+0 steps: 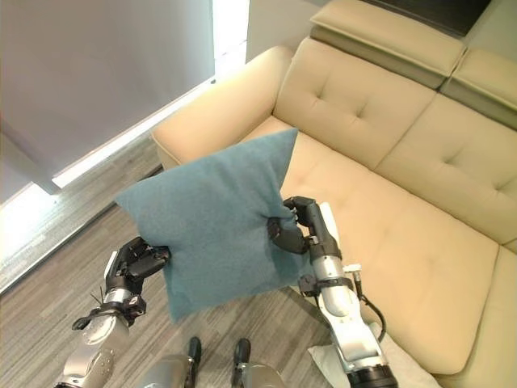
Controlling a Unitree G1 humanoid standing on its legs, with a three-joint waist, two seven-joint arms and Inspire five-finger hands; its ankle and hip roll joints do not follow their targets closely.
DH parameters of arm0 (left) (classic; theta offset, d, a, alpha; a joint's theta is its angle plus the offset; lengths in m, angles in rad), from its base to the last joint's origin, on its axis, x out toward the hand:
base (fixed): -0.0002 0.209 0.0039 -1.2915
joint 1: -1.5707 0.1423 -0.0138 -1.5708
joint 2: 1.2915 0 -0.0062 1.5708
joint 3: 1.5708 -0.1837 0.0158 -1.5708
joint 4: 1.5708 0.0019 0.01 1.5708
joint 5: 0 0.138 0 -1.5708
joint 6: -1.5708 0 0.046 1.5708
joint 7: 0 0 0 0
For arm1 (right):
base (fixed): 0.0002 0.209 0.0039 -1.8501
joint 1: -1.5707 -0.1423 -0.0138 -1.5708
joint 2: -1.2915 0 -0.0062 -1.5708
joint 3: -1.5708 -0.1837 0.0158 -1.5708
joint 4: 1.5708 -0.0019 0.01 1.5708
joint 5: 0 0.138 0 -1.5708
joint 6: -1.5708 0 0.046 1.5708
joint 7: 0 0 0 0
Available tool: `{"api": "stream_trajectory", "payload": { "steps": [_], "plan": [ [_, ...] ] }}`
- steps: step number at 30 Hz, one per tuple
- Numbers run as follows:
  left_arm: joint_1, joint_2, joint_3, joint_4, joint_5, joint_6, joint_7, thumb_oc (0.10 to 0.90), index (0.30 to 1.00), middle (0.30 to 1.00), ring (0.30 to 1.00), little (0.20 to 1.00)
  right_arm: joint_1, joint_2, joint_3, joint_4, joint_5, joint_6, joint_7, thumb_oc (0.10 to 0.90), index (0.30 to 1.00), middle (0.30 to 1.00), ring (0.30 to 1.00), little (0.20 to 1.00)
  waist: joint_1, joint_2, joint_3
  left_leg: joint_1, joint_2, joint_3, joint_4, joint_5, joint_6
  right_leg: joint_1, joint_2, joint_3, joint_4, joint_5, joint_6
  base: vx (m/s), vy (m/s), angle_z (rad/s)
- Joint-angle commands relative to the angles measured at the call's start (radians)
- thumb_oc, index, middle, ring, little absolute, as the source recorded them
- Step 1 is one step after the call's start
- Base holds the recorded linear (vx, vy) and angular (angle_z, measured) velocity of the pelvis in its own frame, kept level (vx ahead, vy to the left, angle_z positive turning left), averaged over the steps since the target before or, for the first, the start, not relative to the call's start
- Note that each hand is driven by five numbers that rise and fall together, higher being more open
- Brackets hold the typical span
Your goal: Pick up all the scattered cushions and arrange them neatly on the sofa.
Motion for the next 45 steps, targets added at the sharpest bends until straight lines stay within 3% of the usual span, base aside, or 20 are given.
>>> {"api": "stream_trajectory", "payload": {
  "steps": [1,4,7,12,14,15,16,19,21,22,25,28,33,35,36,37,38,41,42,45],
  "plan": [
    [-0.091,-0.018,-0.064,-0.231,0.034,-0.095,-0.106,0.4,0.3,0.3,0.3,0.3,-0.051,0.018,0.025,-0.145,0.035,-0.148,0.025,0.4,0.3,0.3,0.3,0.3,-0.006,-0.033,-0.105,-0.021,0.017,0.011,0.004,-0.128,-0.012,0.052,0.016,0.063,-0.056,-0.035,0.096,0.24,0.041,0.0],
    [-0.09,-0.013,-0.063,-0.246,0.034,-0.089,-0.099,0.4,0.3,0.3,0.3,0.3,-0.039,0.026,0.015,-0.14,0.042,-0.149,0.014,0.4,0.3,0.3,0.3,0.3,0.009,-0.029,-0.104,-0.077,0.035,-0.008,-0.118,-0.022,-0.03,0.092,0.033,0.077,-0.059,-0.068,0.094,0.25,0.07,-0.13],
    [-0.091,-0.012,-0.068,-0.245,0.037,-0.09,-0.106,0.4,0.3,0.3,0.3,0.3,-0.03,0.033,0.007,-0.144,0.033,-0.15,0.009,0.4,0.3,0.3,0.3,0.3,0.016,-0.025,-0.116,-0.054,0.04,-0.006,-0.191,0.004,-0.029,0.127,0.039,0.089,-0.05,-0.093,0.1,0.27,0.114,-0.17],
    [-0.093,0.003,-0.078,-0.251,0.051,-0.088,-0.098,0.4,0.3,0.3,0.3,0.3,-0.026,0.048,0.014,-0.145,0.011,-0.147,0.007,0.4,0.3,0.3,0.3,0.3,0.021,-0.028,-0.133,-0.018,0.013,-0.003,-0.178,-0.018,0.0,0.12,0.006,0.109,0.039,-0.096,0.132,0.29,0.188,-0.29],
    [-0.105,0.019,-0.084,-0.246,0.059,-0.085,-0.093,0.4,0.3,0.3,0.3,0.3,-0.043,0.056,0.024,-0.147,-0.013,-0.139,0.008,0.4,0.3,0.3,0.3,0.3,0.016,-0.024,-0.13,0.05,-0.014,0.014,-0.202,-0.049,0.041,0.059,-0.043,0.12,0.225,-0.027,0.178,0.24,0.218,-0.28],
    [-0.106,0.019,-0.084,-0.245,0.059,-0.085,-0.093,0.4,0.3,0.3,0.3,0.3,-0.043,0.056,0.024,-0.147,-0.013,-0.139,0.008,0.4,0.3,0.3,0.3,0.3,0.017,-0.022,-0.132,0.046,-0.012,0.015,-0.205,-0.045,0.041,0.054,-0.041,0.122,0.224,-0.023,0.177,0.17,0.186,0.08],
    [-0.113,0.028,-0.086,-0.241,0.066,-0.085,-0.086,0.4,0.3,0.3,0.3,0.3,-0.056,0.061,0.03,-0.145,-0.019,-0.136,0.008,0.4,0.3,0.3,0.3,0.3,0.006,-0.013,-0.122,0.078,-0.013,0.024,-0.219,-0.055,0.06,0.0,-0.055,0.127,0.343,0.03,0.192,0.09,0.111,-0.02],
    [-0.115,0.032,-0.085,-0.239,0.078,-0.089,-0.088,0.4,0.3,0.3,0.3,0.3,-0.055,0.072,0.032,-0.148,-0.022,-0.142,0.009,0.4,0.3,0.3,0.3,0.3,-0.001,0.002,-0.118,0.109,-0.01,0.036,-0.235,-0.071,0.07,-0.047,-0.07,0.103,0.412,0.041,0.194,0.16,0.138,0.09],
    [-0.117,0.028,-0.087,-0.234,0.081,-0.091,-0.087,0.4,0.3,0.3,0.3,0.3,-0.061,0.073,0.041,-0.144,-0.025,-0.14,0.016,0.4,0.3,0.3,0.3,0.3,-0.006,0.01,-0.117,0.143,-0.012,0.044,-0.248,-0.089,0.069,-0.062,-0.088,0.049,0.358,0.012,0.183,0.23,0.095,-0.06],
    [-0.115,0.026,-0.091,-0.235,0.082,-0.09,-0.094,0.4,0.3,0.3,0.3,0.3,-0.074,0.073,0.046,-0.135,-0.02,-0.139,0.02,0.4,0.3,0.3,0.3,0.3,-0.006,0.013,-0.119,0.166,-0.012,0.055,-0.253,-0.108,0.066,-0.08,-0.09,-0.003,0.273,-0.018,0.171,0.19,0.004,-0.18],
    [-0.105,0.02,-0.079,-0.229,0.076,-0.092,-0.096,0.4,0.3,0.3,0.3,0.3,-0.089,0.073,0.053,-0.118,-0.013,-0.141,0.019,0.4,0.3,0.3,0.3,0.3,-0.005,0.005,-0.11,0.204,-0.016,0.068,-0.25,-0.138,0.059,-0.128,-0.098,-0.087,0.135,0.025,0.176,0.19,-0.025,-0.31],
    [-0.106,0.012,-0.066,-0.226,0.064,-0.104,-0.103,0.4,0.3,0.3,0.3,0.3,-0.085,0.069,0.048,-0.11,-0.012,-0.141,0.016,0.4,0.3,0.3,0.3,0.3,-0.007,0.0,-0.097,0.232,-0.013,0.073,-0.24,-0.162,0.048,-0.125,-0.099,-0.127,0.059,0.043,0.185,0.18,-0.082,-0.37],
    [-0.094,-0.008,-0.073,-0.223,0.062,-0.101,-0.127,0.4,0.3,0.3,0.3,0.3,-0.057,0.06,0.025,-0.119,-0.014,-0.147,0.017,0.4,0.3,0.3,0.3,0.3,-0.023,-0.008,-0.126,0.263,-0.017,0.075,-0.202,-0.209,0.025,-0.065,-0.065,-0.096,-0.004,0.049,0.161,0.25,-0.107,0.04],
    [-0.085,-0.011,-0.083,-0.223,0.065,-0.097,-0.134,0.4,0.3,0.3,0.3,0.3,-0.033,0.052,0.008,-0.125,-0.002,-0.149,0.019,0.4,0.3,0.3,0.3,0.3,-0.038,-0.011,-0.141,0.229,0.006,0.085,-0.06,-0.22,-0.014,-0.011,-0.043,-0.085,-0.055,0.034,0.137,0.2,-0.134,-0.09],
    [-0.085,-0.011,-0.083,-0.223,0.065,-0.097,-0.134,0.4,0.3,0.3,0.3,0.3,-0.033,0.052,0.008,-0.125,-0.002,-0.149,0.019,0.4,0.3,0.3,0.3,0.3,-0.039,-0.011,-0.142,0.227,0.006,0.085,-0.06,-0.219,-0.013,-0.012,-0.043,-0.085,-0.055,0.034,0.137,0.12,-0.135,-0.15],
    [-0.088,-0.014,-0.087,-0.229,0.063,-0.095,-0.134,0.4,0.3,0.3,0.3,0.3,-0.025,0.043,0.003,-0.13,0.005,-0.151,0.016,0.4,0.3,0.3,0.3,0.3,-0.042,-0.01,-0.132,0.177,0.033,0.087,0.083,-0.187,-0.042,0.019,-0.026,-0.07,-0.07,0.022,0.112,0.09,-0.101,-0.13],
    [-0.089,-0.018,-0.088,-0.229,0.064,-0.096,-0.128,0.4,0.3,0.3,0.3,0.3,-0.026,0.04,0.004,-0.129,0.009,-0.152,0.013,0.4,0.3,0.3,0.3,0.3,-0.039,-0.007,-0.125,0.154,0.037,0.073,0.13,-0.163,-0.053,0.026,-0.018,-0.064,-0.073,0.017,0.101,0.09,-0.101,-0.21],
    [-0.09,-0.021,-0.089,-0.229,0.061,-0.095,-0.123,0.4,0.3,0.3,0.3,0.3,-0.018,0.038,0.006,-0.128,0.014,-0.147,0.014,0.4,0.3,0.3,0.3,0.3,-0.034,-0.007,-0.12,0.114,0.028,0.037,0.155,-0.153,-0.051,0.035,-0.01,-0.045,-0.077,0.002,0.092,0.1,-0.016,-0.36],
    [-0.086,-0.023,-0.091,-0.23,0.056,-0.092,-0.123,0.4,0.3,0.3,0.3,0.3,-0.014,0.035,0.008,-0.129,0.018,-0.145,0.015,0.4,0.3,0.3,0.3,0.3,-0.024,-0.01,-0.113,0.08,0.02,0.008,0.12,-0.192,-0.038,0.049,-0.007,-0.021,-0.083,-0.008,0.099,0.11,0.032,-0.48],
    [-0.089,-0.02,-0.098,-0.229,0.062,-0.089,-0.121,0.4,0.3,0.3,0.3,0.3,-0.015,0.033,0.009,-0.124,0.018,-0.146,0.011,0.4,0.3,0.3,0.3,0.3,-0.022,-0.017,-0.119,0.051,0.017,-0.016,0.034,-0.179,-0.031,0.058,-0.008,-0.001,-0.095,-0.009,0.108,0.11,0.043,-0.43]
  ]
}}
